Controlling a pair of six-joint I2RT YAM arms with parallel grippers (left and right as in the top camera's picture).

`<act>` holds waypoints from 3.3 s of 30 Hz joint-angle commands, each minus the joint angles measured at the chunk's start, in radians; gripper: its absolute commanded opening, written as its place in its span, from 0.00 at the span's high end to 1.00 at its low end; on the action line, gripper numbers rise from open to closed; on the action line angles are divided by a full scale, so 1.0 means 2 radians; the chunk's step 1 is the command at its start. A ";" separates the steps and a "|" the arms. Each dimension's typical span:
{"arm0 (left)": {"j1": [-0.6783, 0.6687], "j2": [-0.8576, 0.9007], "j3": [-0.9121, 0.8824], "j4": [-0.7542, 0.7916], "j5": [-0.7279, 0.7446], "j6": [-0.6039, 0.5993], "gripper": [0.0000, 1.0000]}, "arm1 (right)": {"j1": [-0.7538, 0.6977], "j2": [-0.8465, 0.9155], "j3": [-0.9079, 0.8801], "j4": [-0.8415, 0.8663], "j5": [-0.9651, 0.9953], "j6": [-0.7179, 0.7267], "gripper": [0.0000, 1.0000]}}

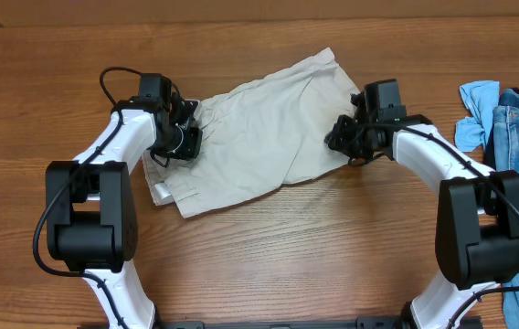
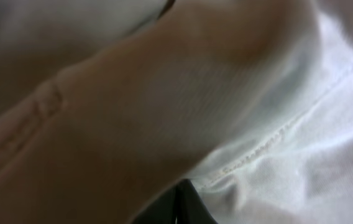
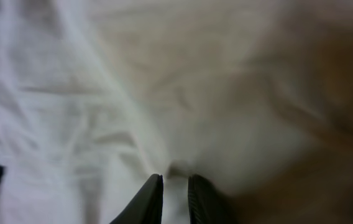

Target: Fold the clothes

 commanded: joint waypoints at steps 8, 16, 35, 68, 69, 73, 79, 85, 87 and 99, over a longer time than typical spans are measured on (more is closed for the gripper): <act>0.021 0.025 0.022 0.010 -0.059 -0.025 0.76 | -0.002 -0.013 -0.056 -0.029 0.061 0.001 0.96; 0.027 0.004 0.153 -0.119 -0.062 -0.018 0.73 | 0.030 -0.044 -0.055 -0.204 -0.030 0.023 0.96; -0.034 -0.058 0.118 -0.297 -0.003 -0.135 0.76 | 0.121 -0.235 -0.054 0.023 0.144 0.062 0.93; -0.017 -0.058 -0.051 -0.219 -0.207 -0.202 0.73 | -0.109 0.173 0.154 0.124 0.100 0.035 0.96; -0.011 -0.058 -0.051 -0.219 -0.212 -0.200 0.73 | -0.115 0.171 0.167 0.102 0.096 0.023 0.96; 0.019 -0.058 -0.043 -0.219 -0.250 -0.167 0.75 | -0.128 0.125 0.214 -0.005 0.043 -0.044 0.93; 0.062 -0.058 0.018 -0.220 -0.252 -0.161 0.67 | -0.113 0.039 0.221 -0.144 -0.061 -0.094 0.81; 0.062 -0.058 0.103 -0.221 -0.166 -0.154 0.57 | -0.032 0.038 0.187 -0.235 -0.046 -0.122 0.87; 0.057 -0.058 0.109 -0.220 -0.153 -0.154 0.55 | -0.002 0.039 0.154 -0.224 0.014 -0.105 0.36; 0.055 -0.058 0.108 -0.251 -0.154 -0.144 0.55 | 0.010 0.064 0.102 -0.091 0.061 -0.108 0.48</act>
